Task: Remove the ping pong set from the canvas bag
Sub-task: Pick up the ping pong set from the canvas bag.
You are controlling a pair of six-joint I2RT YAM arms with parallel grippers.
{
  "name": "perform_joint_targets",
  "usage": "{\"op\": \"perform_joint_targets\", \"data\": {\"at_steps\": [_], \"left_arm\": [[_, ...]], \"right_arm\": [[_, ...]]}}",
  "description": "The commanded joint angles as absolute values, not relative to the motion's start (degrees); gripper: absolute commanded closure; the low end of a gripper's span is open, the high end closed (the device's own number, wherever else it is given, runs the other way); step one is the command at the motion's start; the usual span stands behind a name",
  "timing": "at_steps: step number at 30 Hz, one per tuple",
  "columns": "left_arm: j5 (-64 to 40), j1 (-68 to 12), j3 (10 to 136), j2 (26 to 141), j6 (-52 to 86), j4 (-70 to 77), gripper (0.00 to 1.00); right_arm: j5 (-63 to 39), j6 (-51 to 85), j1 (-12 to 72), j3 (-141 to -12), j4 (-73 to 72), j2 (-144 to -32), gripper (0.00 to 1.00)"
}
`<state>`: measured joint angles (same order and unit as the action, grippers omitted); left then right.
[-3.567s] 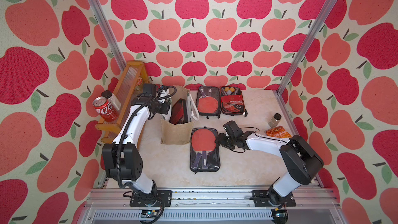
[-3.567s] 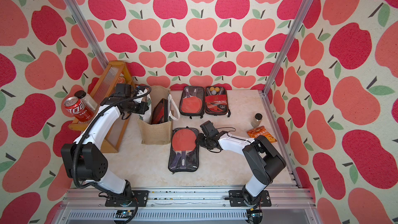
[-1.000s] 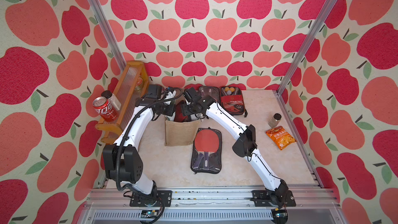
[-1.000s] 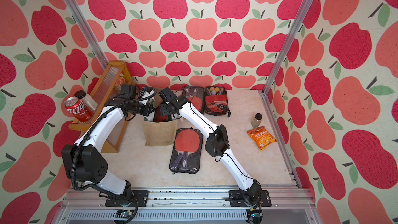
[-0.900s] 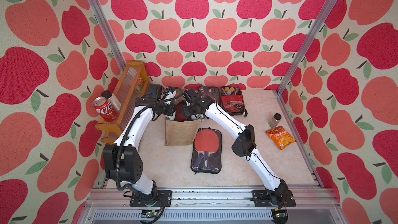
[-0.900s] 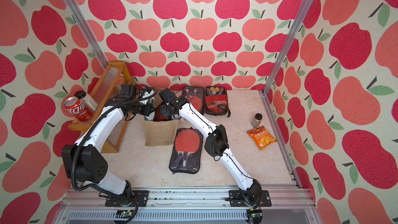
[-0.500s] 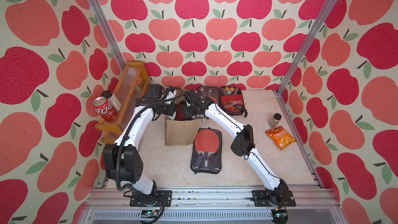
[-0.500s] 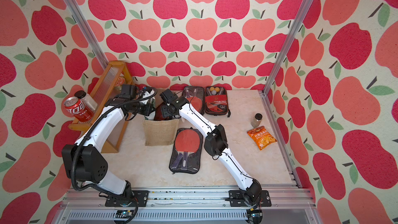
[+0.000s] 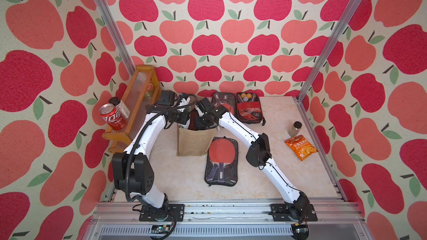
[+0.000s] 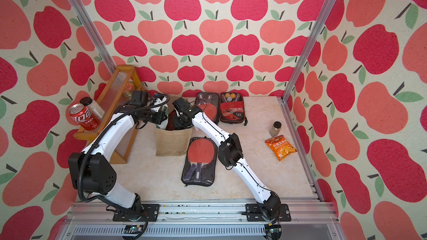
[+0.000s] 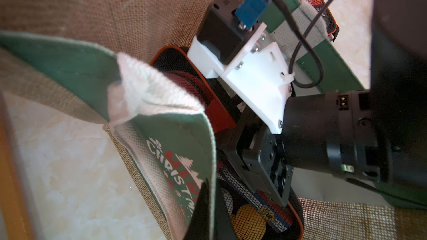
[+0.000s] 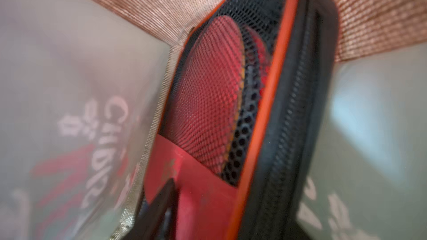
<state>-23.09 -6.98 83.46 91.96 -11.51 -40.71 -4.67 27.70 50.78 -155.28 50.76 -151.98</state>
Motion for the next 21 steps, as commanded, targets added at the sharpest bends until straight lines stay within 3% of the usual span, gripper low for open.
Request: {"op": "perform_joint_targets", "data": {"at_steps": [1, 8, 12, 21], "left_arm": [[-21.85, -6.86, 83.38, 93.2, -11.62, -42.45, 1.0], [-20.82, -6.44, 83.23, 93.37, -11.6, -42.6, 1.0], [-20.33, -6.41, 83.98, 93.92, -11.54, -42.93, 1.0], [-18.37, -5.27, 84.47, 93.28, -11.04, -42.73, 1.0]], "right_arm": [[-7.57, 27.52, 51.28, -153.55, 51.58, -152.94, 0.63], [-5.16, 26.39, 51.68, -149.67, 50.16, -148.99, 0.93], [-3.81, 25.84, 52.03, -148.46, 49.72, -147.08, 1.0], [-1.64, 25.59, 52.47, -148.71, 48.39, -143.76, 1.0]]}}
